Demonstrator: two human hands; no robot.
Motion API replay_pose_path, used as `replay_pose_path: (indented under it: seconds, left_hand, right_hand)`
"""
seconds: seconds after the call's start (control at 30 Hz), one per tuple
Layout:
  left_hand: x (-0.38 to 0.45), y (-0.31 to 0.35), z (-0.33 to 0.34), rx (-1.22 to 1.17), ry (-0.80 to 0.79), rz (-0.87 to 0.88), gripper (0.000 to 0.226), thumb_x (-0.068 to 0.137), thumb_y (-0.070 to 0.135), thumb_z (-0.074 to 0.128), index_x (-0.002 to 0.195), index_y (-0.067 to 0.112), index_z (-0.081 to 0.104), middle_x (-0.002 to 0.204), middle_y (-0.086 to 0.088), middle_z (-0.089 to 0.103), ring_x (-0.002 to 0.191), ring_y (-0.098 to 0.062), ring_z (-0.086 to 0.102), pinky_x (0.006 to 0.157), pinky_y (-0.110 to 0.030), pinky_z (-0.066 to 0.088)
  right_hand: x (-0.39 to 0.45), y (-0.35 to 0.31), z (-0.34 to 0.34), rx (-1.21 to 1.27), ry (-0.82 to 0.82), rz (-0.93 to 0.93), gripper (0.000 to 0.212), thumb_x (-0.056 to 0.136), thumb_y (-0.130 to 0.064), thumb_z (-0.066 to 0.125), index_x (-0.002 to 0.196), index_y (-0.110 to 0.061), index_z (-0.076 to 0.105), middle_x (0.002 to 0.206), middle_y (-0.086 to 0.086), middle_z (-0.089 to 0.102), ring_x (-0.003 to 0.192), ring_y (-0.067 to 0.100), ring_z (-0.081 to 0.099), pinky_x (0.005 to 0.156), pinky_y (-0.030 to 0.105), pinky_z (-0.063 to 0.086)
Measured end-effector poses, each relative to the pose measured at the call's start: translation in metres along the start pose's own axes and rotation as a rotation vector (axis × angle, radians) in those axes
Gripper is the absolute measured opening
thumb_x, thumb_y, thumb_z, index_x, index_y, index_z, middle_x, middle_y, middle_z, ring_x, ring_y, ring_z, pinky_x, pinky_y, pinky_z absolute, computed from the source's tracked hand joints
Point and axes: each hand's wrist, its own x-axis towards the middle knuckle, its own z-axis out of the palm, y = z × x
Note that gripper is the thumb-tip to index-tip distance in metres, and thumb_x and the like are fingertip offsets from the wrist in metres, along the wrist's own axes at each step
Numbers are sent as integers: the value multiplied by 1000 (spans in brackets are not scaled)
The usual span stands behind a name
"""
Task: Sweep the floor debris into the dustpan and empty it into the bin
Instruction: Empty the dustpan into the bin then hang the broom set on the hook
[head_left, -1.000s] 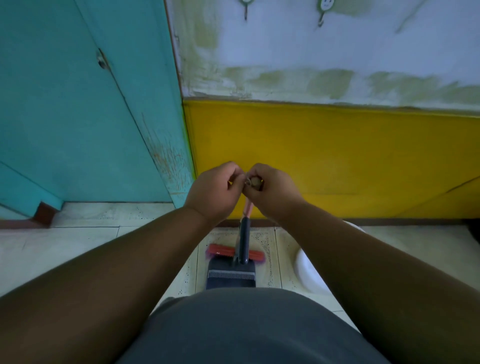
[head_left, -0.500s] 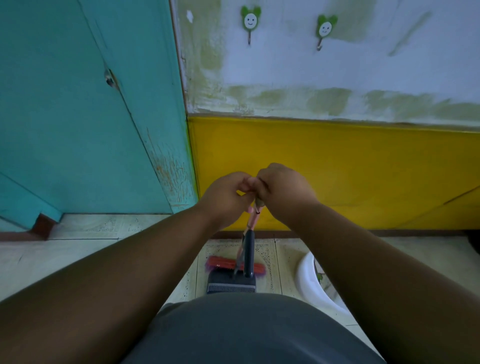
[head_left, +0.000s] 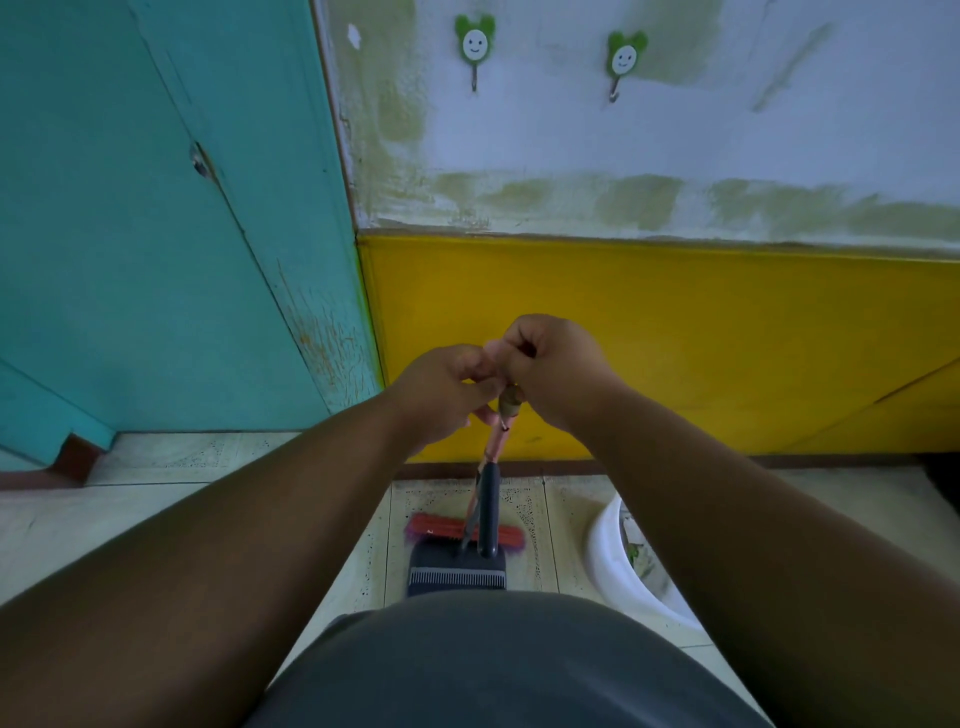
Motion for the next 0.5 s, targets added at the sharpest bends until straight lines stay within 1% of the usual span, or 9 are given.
replay_pose_path:
  seconds: [0.07,0.1,0.17,0.23,0.33,0.4,0.43,0.47,0.5]
  left_hand:
    - [-1,-4,-1,-10,17,1,10,96,14,59,98,9,68,85,-2,75,69,-14,68,56,-27,43]
    - [-2,-6,-2,-21,35,-3,9,96,14,60,95,10,69,84,-2,75,69,-14,67,57,-27,42]
    - [-3,-12,-6,-43,79,-24,9,94,14,62,90,12,70,84,-4,74,68,-15,66,57,-28,42]
    - [-6,-16,-11,-69,95,-38,9,93,13,64,88,11,71,85,-8,74,69,-16,65,57,-29,43]
    - [-8,-16,-18,-126,83,-30,10,93,9,62,88,9,71,91,-13,73,68,-18,64,56,-30,42]
    - [-9,-12,-20,-151,65,-25,11,94,7,60,90,5,70,88,-16,70,65,-18,61,54,-29,41]
    - [-8,-8,-21,-157,49,-26,11,94,6,59,90,3,69,85,-17,68,63,-17,59,54,-29,40]
    - [-8,-5,-21,-160,32,-30,11,93,6,59,91,1,68,83,-18,67,61,-16,58,53,-29,40]
    - [-7,-2,-21,-161,16,-34,11,93,6,58,91,1,67,81,-18,66,58,-16,56,53,-29,39]
  right_hand:
    - [-1,-2,0,-94,33,8,30,94,-30,61,68,-18,55,54,-3,59,49,15,57,50,34,49]
    - [-2,-3,0,-135,46,17,31,95,-33,61,67,-19,54,56,-4,55,51,15,53,49,34,45]
    - [-3,-4,-4,-157,24,51,32,95,-36,59,71,-15,56,61,2,55,56,20,53,50,34,45]
    - [-4,-7,-9,-150,-49,97,34,97,-35,57,79,-6,59,62,7,57,51,19,50,47,30,41]
    - [-4,-12,-12,-6,-164,207,29,98,-27,57,80,-4,62,53,5,58,35,8,43,39,18,35]
    - [-2,-17,-13,167,-203,274,20,94,-15,58,82,-1,64,44,0,57,35,8,44,43,19,39]
    - [-1,-20,-13,228,-215,289,16,92,-10,59,83,1,65,43,-1,58,36,9,46,44,21,40]
    - [0,-21,-14,268,-227,292,13,90,-7,60,84,3,65,46,1,61,38,11,47,45,22,41]
    - [1,-22,-15,299,-240,290,12,89,-5,60,83,4,65,54,6,65,40,13,48,45,23,41]
